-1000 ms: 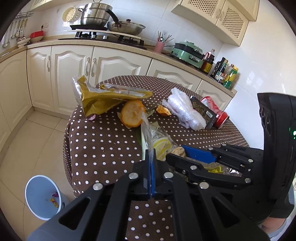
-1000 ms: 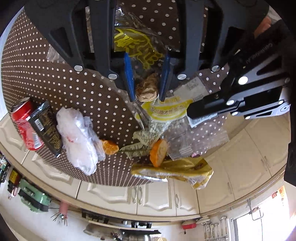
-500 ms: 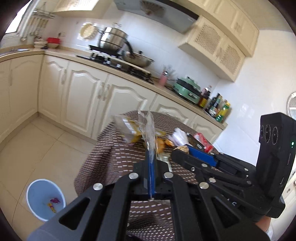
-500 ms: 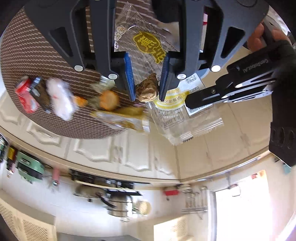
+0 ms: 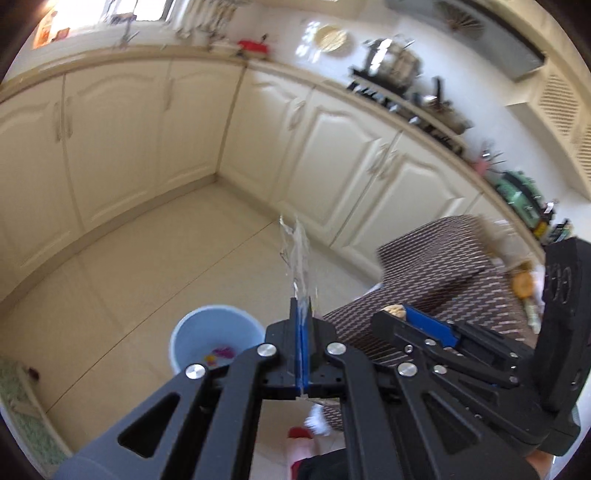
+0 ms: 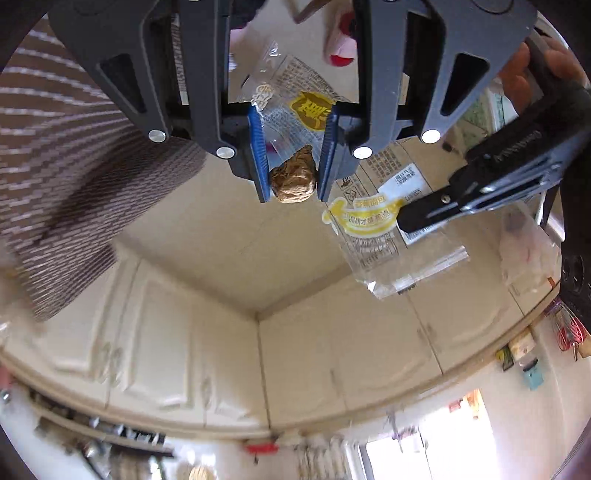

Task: Collect trash
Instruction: 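Carry both items over the blue bucket and open both tools to drop them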

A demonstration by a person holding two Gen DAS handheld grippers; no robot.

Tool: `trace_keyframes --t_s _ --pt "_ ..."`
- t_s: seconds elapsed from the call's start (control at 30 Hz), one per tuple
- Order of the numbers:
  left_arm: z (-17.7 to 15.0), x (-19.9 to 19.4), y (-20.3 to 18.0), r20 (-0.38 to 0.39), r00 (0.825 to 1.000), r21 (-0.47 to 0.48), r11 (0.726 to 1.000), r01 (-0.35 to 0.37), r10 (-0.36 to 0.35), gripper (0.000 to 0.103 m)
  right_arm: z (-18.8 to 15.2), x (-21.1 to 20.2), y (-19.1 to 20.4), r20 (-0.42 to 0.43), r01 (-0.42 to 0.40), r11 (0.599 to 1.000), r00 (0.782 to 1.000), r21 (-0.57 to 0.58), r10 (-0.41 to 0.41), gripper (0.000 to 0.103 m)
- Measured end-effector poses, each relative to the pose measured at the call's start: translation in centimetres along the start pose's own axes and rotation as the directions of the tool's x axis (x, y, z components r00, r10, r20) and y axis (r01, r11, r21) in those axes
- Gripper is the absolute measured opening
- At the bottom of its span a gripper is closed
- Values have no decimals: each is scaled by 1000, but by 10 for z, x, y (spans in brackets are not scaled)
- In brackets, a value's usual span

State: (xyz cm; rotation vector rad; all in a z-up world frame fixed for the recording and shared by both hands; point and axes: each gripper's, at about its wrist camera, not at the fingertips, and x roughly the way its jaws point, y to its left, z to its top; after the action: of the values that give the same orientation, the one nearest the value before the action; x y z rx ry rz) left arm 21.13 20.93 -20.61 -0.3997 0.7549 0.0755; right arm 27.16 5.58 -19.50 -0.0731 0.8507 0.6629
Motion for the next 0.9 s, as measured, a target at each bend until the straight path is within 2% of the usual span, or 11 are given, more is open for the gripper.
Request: trace_keyframes --t_s 0.1,0.2,0.33,0.47,0.5,0.53,0.57,0.63,0.73,0.9 --pt "-7 41 31 -66 995 -23 997 -78 77 0 -5 50 -1 -64 -18 999 998 29 20 26" --pt "-11 86 58 -135 981 -38 989 -144 137 0 -11 85 -3 -102 -16 999 995 45 20 26" --pt "-13 134 87 -192 967 -47 983 -179 167 1 -16 133 -11 -154 -8 998 988 68 19 26" --pt "-14 167 97 -223 958 -32 981 -191 179 3 -23 165 -20 -188 6 996 982 93 11 26" --pt "-15 172 98 -225 957 -35 980 -195 182 5 -24 168 -19 -191 10 995 982 94 9 26" --pt "-15 178 101 -223 956 -39 979 -202 188 13 -25 175 -21 -197 12 995 980 96 7 26" --pt "-17 179 102 -224 956 -37 978 -204 191 28 -25 181 -22 -204 13 995 979 100 7 26" --pt "-19 186 105 -234 954 -35 979 -201 188 42 -27 189 -23 -214 20 994 977 104 3 26" --pt "-21 193 109 -247 950 -43 977 -209 193 49 -30 200 -24 -232 25 994 973 109 1 26" --pt "-27 198 119 -274 940 -63 971 -229 204 49 -35 215 -23 -254 31 993 967 118 0 26"
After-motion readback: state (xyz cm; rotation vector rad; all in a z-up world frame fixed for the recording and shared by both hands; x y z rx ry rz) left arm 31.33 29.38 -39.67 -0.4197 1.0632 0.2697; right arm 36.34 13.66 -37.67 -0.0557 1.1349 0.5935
